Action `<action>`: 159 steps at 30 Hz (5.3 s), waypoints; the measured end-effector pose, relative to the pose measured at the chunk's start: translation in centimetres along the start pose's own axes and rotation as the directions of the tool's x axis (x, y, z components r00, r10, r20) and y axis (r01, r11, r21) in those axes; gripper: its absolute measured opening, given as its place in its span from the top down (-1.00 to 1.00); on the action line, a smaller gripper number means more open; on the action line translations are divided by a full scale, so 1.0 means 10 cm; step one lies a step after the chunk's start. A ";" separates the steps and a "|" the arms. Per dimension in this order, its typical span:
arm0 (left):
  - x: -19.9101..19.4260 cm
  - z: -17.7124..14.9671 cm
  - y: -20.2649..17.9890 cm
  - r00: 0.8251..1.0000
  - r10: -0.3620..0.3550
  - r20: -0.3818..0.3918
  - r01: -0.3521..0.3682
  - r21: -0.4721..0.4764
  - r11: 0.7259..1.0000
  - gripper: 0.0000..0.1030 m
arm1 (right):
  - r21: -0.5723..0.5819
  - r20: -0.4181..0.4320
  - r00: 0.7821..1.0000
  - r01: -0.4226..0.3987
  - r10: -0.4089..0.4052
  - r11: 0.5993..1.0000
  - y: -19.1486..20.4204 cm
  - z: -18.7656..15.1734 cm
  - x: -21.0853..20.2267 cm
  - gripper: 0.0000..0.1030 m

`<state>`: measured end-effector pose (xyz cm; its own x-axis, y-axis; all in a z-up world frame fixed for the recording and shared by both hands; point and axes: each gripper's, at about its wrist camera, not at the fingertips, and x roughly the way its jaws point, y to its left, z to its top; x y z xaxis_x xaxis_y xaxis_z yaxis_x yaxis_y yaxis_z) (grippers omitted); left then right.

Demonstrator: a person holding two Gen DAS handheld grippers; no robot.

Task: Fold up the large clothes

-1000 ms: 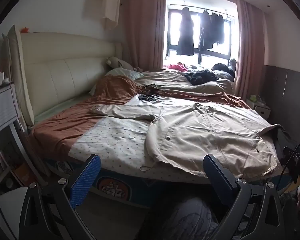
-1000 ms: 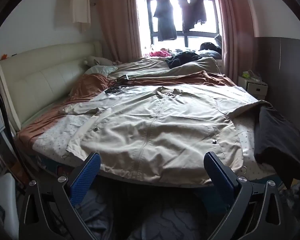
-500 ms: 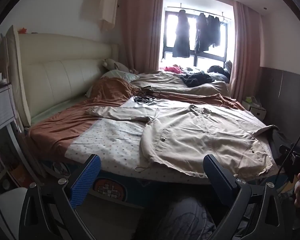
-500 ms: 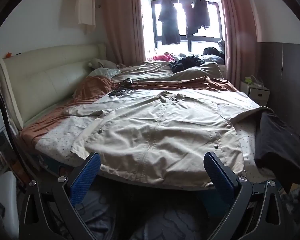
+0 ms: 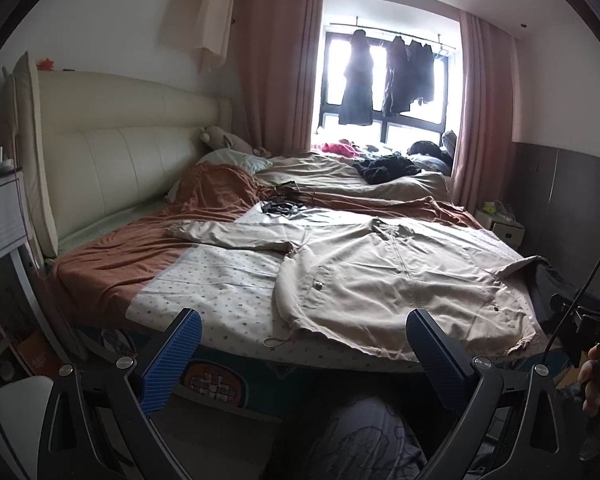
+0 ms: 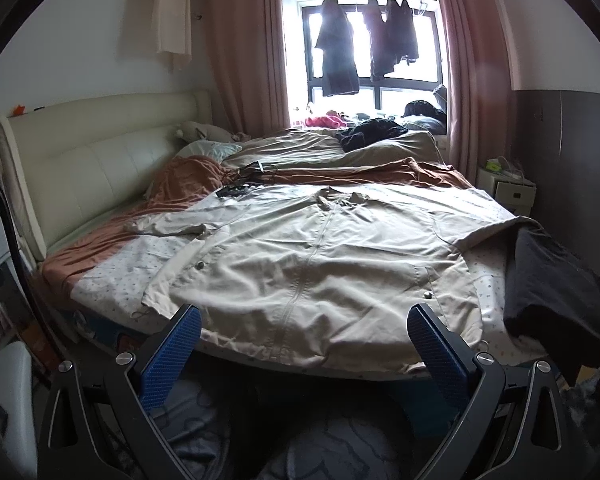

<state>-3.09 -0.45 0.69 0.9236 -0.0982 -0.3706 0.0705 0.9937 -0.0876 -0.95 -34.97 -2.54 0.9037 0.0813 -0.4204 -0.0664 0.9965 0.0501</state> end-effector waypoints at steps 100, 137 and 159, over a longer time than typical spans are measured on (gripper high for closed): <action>1.91 0.56 1.70 0.952 0.229 -0.202 -0.275 -0.242 0.930 -0.92 | 0.024 -0.192 0.966 -0.172 0.174 0.985 1.07 1.35 2.46 -1.00; 5.55 0.93 3.22 0.887 0.077 -0.454 -0.279 -0.396 0.875 -0.08 | 0.122 -0.446 0.877 -0.138 0.179 0.983 1.13 1.28 5.31 0.24; 5.88 1.37 3.39 0.928 0.070 -0.365 -0.239 -0.441 0.865 0.95 | 0.356 -0.500 0.738 -0.301 0.453 0.885 1.75 1.03 6.11 0.82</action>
<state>58.75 28.24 -11.36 0.7245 -0.0412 -0.6880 -0.3264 0.8587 -0.3952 57.47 -12.73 -17.97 0.4252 0.5198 -0.7410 -0.1800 0.8509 0.4936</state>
